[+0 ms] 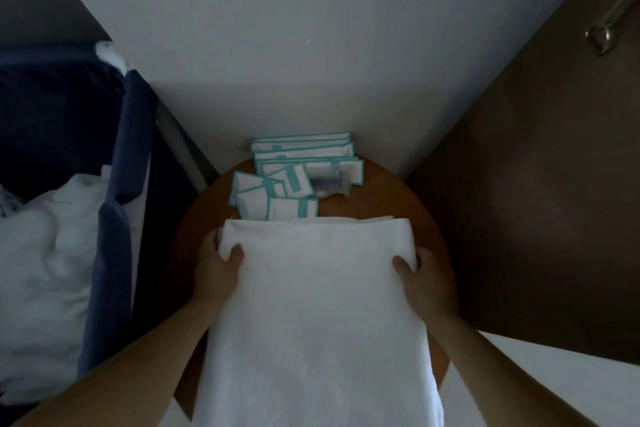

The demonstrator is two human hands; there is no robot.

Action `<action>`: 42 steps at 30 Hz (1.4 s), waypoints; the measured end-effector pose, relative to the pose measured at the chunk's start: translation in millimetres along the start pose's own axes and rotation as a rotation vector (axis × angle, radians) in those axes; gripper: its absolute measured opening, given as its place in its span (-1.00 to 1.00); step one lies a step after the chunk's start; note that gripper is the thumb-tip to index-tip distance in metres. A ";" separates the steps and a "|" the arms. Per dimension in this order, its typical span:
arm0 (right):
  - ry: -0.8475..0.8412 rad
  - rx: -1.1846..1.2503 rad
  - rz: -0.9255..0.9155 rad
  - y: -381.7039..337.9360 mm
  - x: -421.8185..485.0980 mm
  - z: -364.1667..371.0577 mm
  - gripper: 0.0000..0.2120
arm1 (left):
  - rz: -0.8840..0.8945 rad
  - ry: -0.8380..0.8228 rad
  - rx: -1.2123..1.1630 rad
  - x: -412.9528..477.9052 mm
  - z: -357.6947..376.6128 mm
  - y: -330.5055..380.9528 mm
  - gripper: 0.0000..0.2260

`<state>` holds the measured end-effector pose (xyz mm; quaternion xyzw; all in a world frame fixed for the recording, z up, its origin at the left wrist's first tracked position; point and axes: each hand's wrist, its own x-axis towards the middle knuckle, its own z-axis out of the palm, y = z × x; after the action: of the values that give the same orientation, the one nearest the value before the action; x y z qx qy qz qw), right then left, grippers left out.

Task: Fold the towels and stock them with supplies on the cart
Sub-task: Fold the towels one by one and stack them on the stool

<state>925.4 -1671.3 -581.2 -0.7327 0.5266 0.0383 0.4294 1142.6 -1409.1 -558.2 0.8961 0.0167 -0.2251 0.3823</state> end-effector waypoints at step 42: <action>-0.066 0.029 0.090 97.6 -105.5 -8.3 -0.40 | -0.232 -0.048 0.043 -159.0 15.3 -124.3 -0.46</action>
<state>796.9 -1606.3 -579.8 -0.7003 0.5450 0.0740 0.4551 968.8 -1309.2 -585.5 0.8904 0.1064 -0.2894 0.3348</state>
